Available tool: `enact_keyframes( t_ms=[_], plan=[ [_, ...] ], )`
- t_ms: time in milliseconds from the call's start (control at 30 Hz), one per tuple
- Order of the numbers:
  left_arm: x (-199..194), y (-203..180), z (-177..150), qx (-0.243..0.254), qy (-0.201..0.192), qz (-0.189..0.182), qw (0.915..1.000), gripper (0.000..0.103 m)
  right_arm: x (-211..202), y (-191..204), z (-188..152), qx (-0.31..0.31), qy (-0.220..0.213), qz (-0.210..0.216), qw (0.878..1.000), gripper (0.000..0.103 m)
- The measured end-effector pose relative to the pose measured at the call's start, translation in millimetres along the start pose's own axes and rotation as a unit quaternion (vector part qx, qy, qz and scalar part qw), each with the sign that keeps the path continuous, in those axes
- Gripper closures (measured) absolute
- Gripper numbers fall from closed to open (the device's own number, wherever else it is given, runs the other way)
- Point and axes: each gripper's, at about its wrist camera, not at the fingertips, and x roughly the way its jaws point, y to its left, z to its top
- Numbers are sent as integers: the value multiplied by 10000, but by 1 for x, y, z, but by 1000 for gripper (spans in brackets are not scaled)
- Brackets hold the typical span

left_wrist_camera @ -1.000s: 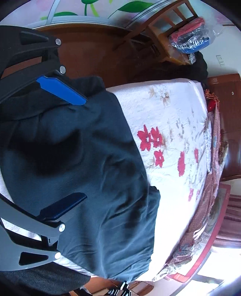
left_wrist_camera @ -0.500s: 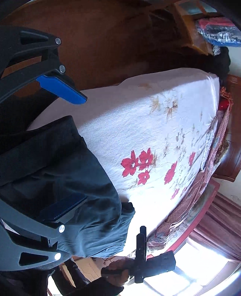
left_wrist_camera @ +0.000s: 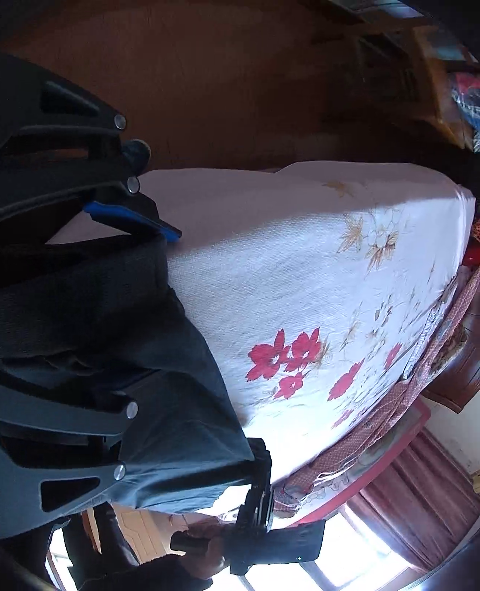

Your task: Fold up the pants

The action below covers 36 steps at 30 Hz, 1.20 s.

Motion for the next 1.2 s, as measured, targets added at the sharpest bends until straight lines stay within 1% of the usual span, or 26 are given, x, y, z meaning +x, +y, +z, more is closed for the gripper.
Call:
enact_keyframes(
  t_ms=[67, 133, 167, 200, 267, 300, 333, 400, 500, 533, 567, 600, 667, 700, 767, 800, 833, 867, 900, 967, 1000, 1033, 1067, 1100, 1133, 1200],
  plan=[
    [-7, -2, 1, -56, -112, 99, 9999, 46, 9, 2, 2, 6, -44, 23, 10000, 95],
    [-14, 0, 1, -37, -198, 226, 9995, 46, 23, 0, -1, 213, -63, 118, 9997, 95],
    [-14, 0, -1, -13, -199, 279, 9994, 46, 37, 0, -6, 292, 150, 199, 9993, 89],
    [-11, 3, -2, -21, -138, 307, 9994, 46, 40, 2, -9, 304, 138, 128, 9994, 86],
    [-10, 8, -3, -164, -65, 284, 9994, 46, 22, 0, -13, 496, -219, -213, 9983, 57],
    [-11, 9, -3, -185, -41, 303, 9994, 43, 5, -7, -20, 813, -490, -216, 9953, 56],
    [-14, 8, -2, -159, -42, 458, 9988, 34, -14, -14, -30, 1148, -768, -180, 9903, 56],
    [-27, 4, -2, -15, -164, 820, 9965, 26, -46, -16, -57, 1562, -1147, 64, 9810, 56],
    [-50, -4, -3, 113, -350, 1265, 9913, 24, -67, 6, -115, 1831, -1277, 636, 9727, 56],
    [-59, -10, -4, 146, -482, 1522, 9871, 24, -68, 17, -135, 1805, -1318, 757, 9718, 56],
    [-67, -17, -5, 199, -586, 1756, 9825, 24, -65, 29, -154, 1764, -1302, 744, 9728, 56],
    [-76, -29, -7, 320, -730, 1828, 9799, 24, -56, 39, -172, 1730, -1158, 578, 9764, 56],
    [-90, -61, -13, 527, -979, 1675, 9796, 15, -22, 51, -201, 1693, -607, 416, 9828, 55],
    [-92, -81, -15, 668, -1040, 1526, 9805, 13, -23, 58, -209, 1576, -957, 288, 9824, 55],
    [-86, -125, -20, 1049, -963, 1090, 9838, 10, -29, 69, -204, 1425, -1021, 116, 9845, 54],
    [-77, -147, -23, 1280, -905, 882, 9837, 10, -37, 73, -201, 1395, -1162, 270, 9830, 54],
    [-67, -170, -28, 1546, -919, 687, 9813, 9, -46, 76, -200, 1401, -1361, 279, 9803, 54],
    [-57, -187, -33, 1746, -932, 587, 9785, 8, -54, 80, -200, 1372, -1465, 52, 9796, 54],
    [-39, -203, -41, 1963, -802, 509, 9759, 7, -59, 83, -201, 1288, -1503, -123, 9801, 54],
    [-4, -219, -57, 2174, -325, 489, 9743, 7, -66, 81, -209, 1256, -1567, -361, 9790, 54],
    [9, -220, -67, 2213, -104, 512, 9738, 8, -62, 76, -213, 1374, -1385, -270, 9804, 54],
    [21, -218, -76, 2189, 147, 618, 9737, 8, -53, 68, -217, 1531, -1021, -172, 9828, 54],
    [31, -211, -87, 2157, 449, 667, 9731, 8, -44, 64, -222, 1642, -732, -251, 9834, 54],
    [36, -206, -97, 2260, 547, 760, 9696, 10, -39, 63, -229, 1656, -705, -281, 9833, 54],
    [33, -204, -108, 2514, 464, 890, 9627, 13, -41, 65, -234, 1632, -861, -248, 9825, 54],
    [26, -208, -121, 2918, 473, 1133, 9486, 13, -44, 65, -232, 1673, -834, -210, 9821, 54]
  ],
)
